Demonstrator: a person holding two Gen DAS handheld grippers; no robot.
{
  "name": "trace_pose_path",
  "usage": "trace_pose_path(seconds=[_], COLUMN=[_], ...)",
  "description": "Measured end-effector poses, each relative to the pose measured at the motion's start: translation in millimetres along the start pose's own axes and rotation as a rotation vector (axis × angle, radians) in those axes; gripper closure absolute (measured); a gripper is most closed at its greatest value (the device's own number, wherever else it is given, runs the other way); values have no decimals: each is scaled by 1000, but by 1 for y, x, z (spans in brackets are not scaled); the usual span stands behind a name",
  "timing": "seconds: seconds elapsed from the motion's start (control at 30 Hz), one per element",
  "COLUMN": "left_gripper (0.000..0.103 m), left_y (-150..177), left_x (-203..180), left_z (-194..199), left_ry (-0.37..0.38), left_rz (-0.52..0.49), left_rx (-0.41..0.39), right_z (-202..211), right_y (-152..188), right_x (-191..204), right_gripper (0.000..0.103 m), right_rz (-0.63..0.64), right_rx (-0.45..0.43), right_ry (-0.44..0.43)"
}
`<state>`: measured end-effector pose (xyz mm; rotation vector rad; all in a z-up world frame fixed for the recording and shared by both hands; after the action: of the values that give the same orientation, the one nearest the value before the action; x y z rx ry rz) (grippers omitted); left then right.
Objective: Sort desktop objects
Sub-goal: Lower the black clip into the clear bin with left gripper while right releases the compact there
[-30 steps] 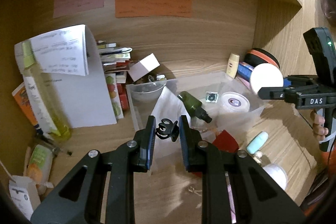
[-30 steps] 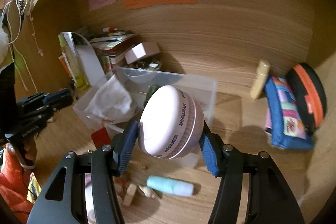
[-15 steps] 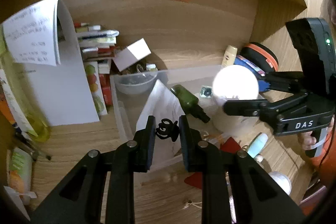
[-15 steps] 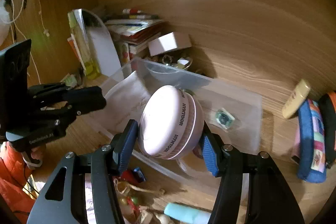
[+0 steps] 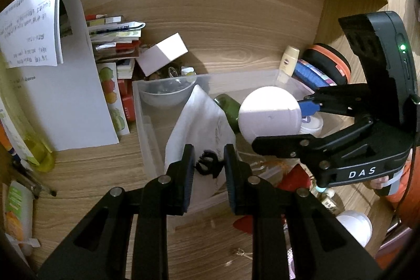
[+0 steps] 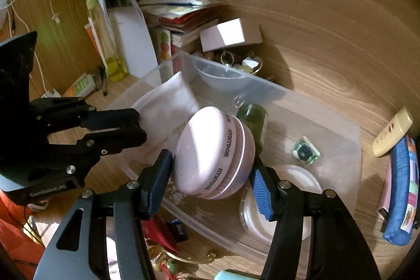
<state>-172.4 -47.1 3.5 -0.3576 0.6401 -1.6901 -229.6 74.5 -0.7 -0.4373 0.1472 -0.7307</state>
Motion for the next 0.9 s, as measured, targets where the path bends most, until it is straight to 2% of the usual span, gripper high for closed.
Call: trace_pose_path(seconds=[0.1, 0.17, 0.63, 0.73, 0.9], left_gripper=[70, 53, 44, 39, 37], left_y=[0, 0, 1, 2, 2], left_x=[-4, -6, -2, -4, -2], left_z=[1, 2, 12, 15, 14], left_ry=[-4, -25, -23, -33, -28], left_rz=[-17, -19, -10, -14, 1], left_rx=[-2, -11, -38, -55, -61], right_z=[-2, -4, 16, 23, 38], right_y=[-1, -2, 8, 15, 34], right_x=[1, 3, 15, 13, 6], right_gripper=[49, 49, 49, 40, 38], right_rz=[7, 14, 38, 18, -18], right_rx=[8, 12, -28, -38, -62], right_ry=[7, 20, 92, 119, 150])
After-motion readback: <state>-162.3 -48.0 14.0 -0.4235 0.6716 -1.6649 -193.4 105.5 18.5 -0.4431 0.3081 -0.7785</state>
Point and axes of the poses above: each gripper's, at about its wrist camera, not at the fingertips, and z roughly against the way its jaws point, x to its left, y to its underside, the point moved 1 cm from there along -z, roughly the way its jaws point, and after that the axes turned 15 degrees about x, right-handed, at the moved point
